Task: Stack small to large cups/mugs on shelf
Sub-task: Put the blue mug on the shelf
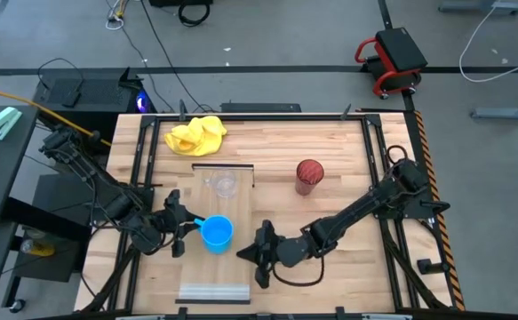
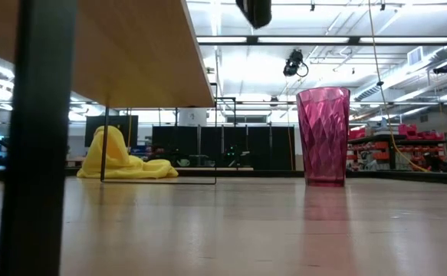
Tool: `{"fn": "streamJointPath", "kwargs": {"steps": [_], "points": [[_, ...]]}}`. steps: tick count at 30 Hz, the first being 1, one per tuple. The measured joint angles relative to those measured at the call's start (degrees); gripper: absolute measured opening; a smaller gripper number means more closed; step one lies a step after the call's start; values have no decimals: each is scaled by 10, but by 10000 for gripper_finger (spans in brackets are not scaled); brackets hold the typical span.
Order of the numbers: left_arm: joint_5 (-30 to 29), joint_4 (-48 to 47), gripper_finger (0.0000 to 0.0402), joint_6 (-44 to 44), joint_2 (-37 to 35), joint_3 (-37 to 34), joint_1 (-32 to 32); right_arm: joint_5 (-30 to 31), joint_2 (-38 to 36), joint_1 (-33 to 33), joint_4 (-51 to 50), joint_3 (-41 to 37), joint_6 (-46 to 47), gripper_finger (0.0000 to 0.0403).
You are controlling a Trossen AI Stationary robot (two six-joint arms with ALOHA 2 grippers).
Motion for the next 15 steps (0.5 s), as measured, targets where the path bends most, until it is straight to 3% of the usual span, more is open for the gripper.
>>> {"fn": "streamJointPath", "kwargs": {"steps": [15], "points": [[-32, 4, 68, 1, 0, 0, 7, -38, 4, -27, 53, 0, -26, 8]]}}
